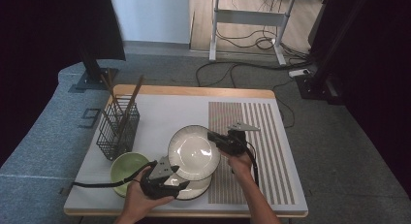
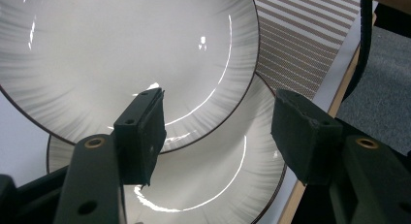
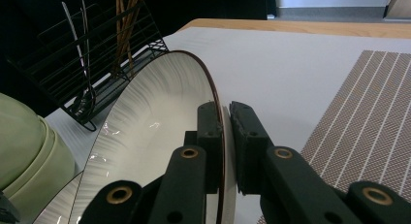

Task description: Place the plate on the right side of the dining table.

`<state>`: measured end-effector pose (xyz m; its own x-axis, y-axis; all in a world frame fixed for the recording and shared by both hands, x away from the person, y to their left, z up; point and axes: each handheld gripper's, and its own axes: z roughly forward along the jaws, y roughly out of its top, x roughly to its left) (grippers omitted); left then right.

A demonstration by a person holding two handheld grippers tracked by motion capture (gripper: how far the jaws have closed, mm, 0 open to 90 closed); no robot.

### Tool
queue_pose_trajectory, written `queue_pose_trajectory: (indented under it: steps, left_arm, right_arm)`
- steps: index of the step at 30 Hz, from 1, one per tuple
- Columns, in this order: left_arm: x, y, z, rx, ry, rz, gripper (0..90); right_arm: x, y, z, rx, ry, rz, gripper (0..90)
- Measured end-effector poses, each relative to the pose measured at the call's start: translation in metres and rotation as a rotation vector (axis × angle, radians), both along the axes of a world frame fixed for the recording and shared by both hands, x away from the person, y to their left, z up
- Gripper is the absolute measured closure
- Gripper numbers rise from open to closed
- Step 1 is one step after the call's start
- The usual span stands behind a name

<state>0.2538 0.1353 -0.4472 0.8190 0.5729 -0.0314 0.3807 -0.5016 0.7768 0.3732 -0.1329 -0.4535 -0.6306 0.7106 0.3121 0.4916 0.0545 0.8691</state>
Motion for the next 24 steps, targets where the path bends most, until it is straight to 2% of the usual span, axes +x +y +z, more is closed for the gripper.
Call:
queue_pose_trajectory:
  steps: [24]
  left_arm:
    - [0.000, 0.002, 0.001, -0.001, -0.002, 0.005, 36.6]
  right_arm:
    - [0.003, -0.026, 0.006, 0.041, -0.013, -0.062, 83.6]
